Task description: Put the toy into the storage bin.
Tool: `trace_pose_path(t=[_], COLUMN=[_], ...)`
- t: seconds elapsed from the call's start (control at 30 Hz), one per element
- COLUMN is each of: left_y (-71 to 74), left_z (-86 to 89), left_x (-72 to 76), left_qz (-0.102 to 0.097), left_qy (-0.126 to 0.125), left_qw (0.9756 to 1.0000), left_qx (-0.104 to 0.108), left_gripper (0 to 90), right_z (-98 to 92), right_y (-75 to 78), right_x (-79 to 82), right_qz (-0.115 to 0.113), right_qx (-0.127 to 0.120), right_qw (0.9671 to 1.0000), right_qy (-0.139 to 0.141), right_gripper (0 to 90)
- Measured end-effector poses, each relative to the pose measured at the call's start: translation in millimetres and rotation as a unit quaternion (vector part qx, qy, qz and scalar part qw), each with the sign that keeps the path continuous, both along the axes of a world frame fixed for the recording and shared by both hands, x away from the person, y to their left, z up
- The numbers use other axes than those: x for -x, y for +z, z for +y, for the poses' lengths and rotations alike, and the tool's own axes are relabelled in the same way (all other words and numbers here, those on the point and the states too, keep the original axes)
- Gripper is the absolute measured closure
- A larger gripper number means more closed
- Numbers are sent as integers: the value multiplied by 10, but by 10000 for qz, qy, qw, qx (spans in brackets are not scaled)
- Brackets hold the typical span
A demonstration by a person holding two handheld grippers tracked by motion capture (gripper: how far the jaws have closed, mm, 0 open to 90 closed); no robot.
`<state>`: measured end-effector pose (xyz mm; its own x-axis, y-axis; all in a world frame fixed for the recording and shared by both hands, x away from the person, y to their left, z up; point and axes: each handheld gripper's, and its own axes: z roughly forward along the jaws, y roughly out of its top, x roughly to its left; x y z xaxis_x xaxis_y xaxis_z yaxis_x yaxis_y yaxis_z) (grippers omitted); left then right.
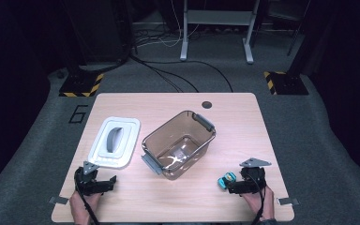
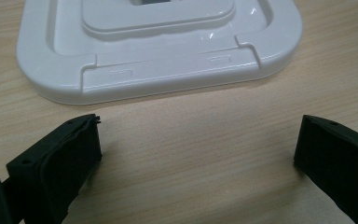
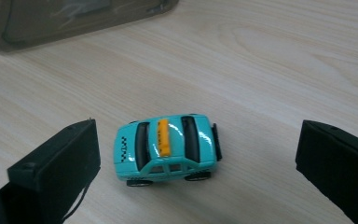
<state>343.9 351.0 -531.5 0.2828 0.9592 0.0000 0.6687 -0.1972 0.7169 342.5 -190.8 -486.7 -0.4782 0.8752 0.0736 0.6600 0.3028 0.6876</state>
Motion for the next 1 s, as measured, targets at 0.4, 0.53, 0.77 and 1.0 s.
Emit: trace_pose_path(t=[0.4, 0.53, 0.77, 1.0], left_y=[0, 0, 0, 4], left_z=[0, 0, -1, 1], left_x=[0, 0, -1, -1], left_qz=[0, -1, -4, 18], left_qy=[-1, -2, -1, -8], left_qw=[10000, 10000, 10000, 10000], left_qx=[-2, -3, -4, -14], left_gripper=[0, 0, 0, 1], right_z=[217, 242, 295, 283], right_y=[-159, -195, -244, -238], right_x=[-34, -47, -58, -50], right_qz=[130, 117, 232, 173], right_qx=[386, 422, 465, 551], right_qw=[9990, 9988, 9983, 9979], right_qy=[156, 213, 258, 309], right_gripper=[0, 0, 0, 131])
